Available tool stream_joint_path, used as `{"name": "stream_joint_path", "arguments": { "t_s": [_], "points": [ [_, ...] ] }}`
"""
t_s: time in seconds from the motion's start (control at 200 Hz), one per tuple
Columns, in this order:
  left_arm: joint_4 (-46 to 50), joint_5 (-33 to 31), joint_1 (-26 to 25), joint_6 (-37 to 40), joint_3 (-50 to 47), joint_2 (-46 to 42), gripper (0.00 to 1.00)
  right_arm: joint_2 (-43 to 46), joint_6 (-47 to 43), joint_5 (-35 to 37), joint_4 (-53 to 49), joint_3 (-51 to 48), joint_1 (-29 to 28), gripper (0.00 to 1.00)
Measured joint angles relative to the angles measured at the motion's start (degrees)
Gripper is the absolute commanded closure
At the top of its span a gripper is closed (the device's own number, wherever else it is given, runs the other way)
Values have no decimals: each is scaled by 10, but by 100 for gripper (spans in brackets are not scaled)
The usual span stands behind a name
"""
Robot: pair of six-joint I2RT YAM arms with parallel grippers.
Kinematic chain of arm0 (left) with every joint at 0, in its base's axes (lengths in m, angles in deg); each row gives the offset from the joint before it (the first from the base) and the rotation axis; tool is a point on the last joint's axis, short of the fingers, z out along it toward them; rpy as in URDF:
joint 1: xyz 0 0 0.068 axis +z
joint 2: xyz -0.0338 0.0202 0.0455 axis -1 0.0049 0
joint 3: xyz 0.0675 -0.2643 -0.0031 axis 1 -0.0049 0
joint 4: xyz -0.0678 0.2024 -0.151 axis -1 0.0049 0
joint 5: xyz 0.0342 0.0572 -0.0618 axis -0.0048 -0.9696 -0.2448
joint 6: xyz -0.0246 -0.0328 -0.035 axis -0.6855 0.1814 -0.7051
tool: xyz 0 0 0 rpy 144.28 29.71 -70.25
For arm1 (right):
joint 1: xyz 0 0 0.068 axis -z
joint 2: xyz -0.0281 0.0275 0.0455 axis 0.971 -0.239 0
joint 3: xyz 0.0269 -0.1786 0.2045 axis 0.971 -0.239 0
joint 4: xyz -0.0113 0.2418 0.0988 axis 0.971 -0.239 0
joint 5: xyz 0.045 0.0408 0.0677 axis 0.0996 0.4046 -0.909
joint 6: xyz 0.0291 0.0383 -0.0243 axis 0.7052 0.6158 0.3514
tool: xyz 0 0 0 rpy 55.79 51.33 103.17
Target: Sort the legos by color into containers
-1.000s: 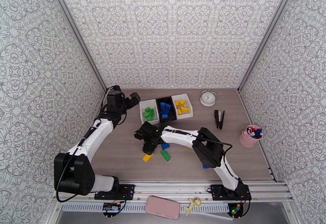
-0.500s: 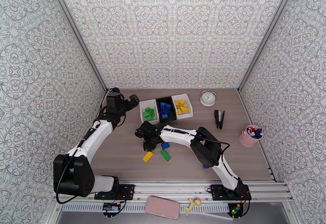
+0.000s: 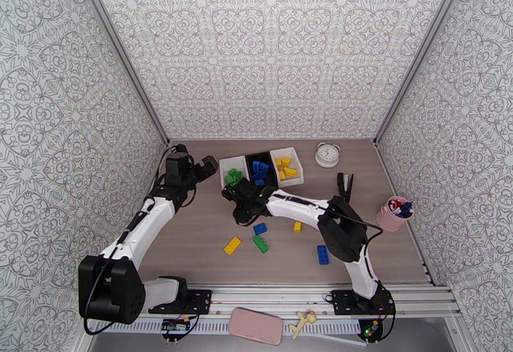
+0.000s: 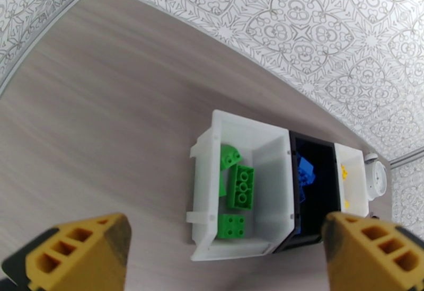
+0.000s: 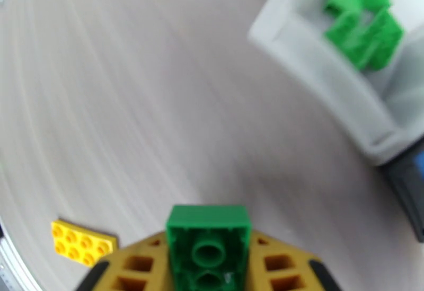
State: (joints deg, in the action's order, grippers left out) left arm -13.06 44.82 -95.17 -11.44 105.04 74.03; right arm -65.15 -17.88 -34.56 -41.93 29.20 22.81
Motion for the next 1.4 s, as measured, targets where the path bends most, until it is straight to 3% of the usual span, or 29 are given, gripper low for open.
{"name": "stream_joint_path", "arguments": {
  "t_s": [0.145,0.335,0.715,0.885,1.18,1.401],
  "points": [
    [1,0,-1,0,-36,-24,0,54,7,20,93,-39,19,71],
    [8,0,-6,-3,-77,-53,0,45,26,31,176,-33,51,71],
    [38,0,-11,-9,-113,-97,0,-122,69,31,250,117,92,70],
    [46,0,-11,-9,-113,-99,0,-181,74,32,258,177,94,65],
    [67,-10,-18,-3,-113,-99,0,-194,68,41,262,196,94,35],
    [101,-42,-64,13,-98,-96,0,-99,47,54,294,83,94,20]
  ]
}}
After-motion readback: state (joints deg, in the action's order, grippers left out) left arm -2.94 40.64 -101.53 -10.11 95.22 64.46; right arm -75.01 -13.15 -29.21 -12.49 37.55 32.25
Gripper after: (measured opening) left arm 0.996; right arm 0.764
